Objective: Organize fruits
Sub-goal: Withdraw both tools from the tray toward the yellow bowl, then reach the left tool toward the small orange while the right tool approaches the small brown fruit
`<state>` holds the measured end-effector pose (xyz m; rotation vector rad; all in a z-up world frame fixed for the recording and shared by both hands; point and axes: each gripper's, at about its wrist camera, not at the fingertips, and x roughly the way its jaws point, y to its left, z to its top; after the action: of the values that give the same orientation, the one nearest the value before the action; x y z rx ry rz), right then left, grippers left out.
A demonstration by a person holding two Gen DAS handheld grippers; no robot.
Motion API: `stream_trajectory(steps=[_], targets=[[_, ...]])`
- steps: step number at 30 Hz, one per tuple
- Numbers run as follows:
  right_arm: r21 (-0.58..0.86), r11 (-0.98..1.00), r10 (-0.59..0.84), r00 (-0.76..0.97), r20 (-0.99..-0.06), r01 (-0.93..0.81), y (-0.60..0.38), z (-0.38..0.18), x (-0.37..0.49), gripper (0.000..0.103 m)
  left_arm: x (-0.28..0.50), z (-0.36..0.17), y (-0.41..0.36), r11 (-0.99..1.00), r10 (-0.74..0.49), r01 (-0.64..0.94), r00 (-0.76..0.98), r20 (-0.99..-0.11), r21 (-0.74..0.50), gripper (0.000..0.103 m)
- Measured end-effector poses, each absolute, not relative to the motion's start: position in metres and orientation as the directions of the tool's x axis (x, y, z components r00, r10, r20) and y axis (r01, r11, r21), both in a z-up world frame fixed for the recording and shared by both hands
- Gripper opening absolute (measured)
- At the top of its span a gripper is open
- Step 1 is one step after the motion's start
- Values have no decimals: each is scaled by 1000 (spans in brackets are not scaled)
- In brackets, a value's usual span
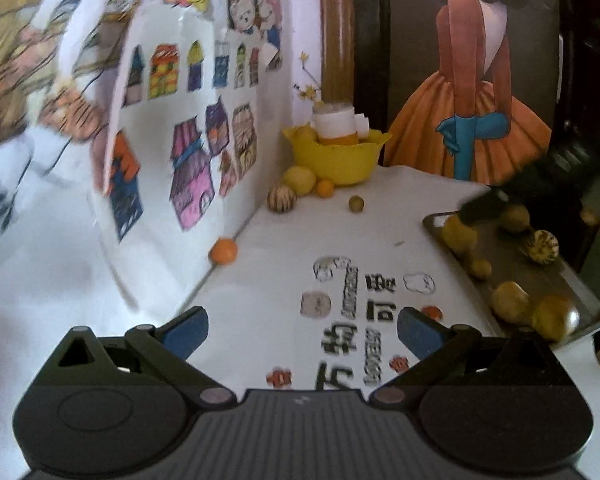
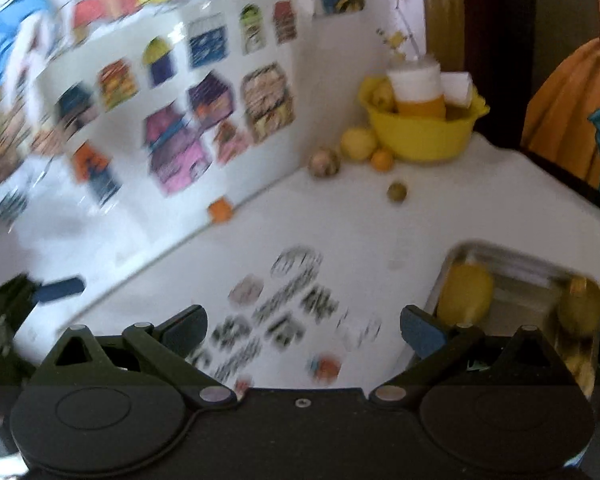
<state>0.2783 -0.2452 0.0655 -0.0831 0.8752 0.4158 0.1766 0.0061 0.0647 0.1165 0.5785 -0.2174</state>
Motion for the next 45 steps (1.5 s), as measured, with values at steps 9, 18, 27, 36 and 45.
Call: stream_trajectory(steps=[9,18,27,36,45], targets=[[167,924,346,568,-747,-343,-254,55,362,102,224,59,-3,970,-147,228,832,-535,87,103],[291,907,420,600,-681,-304,-268,17,415,102,264,24,-1,997,-75,68,848,-525,-34,103],[400,890,449,582,-678,-221,-263,-13,462,102,310,5,0,980,-18,-90,846,-533,-176,103],[426,889,437,588,-681,-167,-262,-33,491,101,335,1,-12,987,-11,-75,850,-526,-141,103],[439,890,424,583,-694,-125,-275,-47,508,93,360,-5,-32,993,-32,-30,862,-506,-114,102]])
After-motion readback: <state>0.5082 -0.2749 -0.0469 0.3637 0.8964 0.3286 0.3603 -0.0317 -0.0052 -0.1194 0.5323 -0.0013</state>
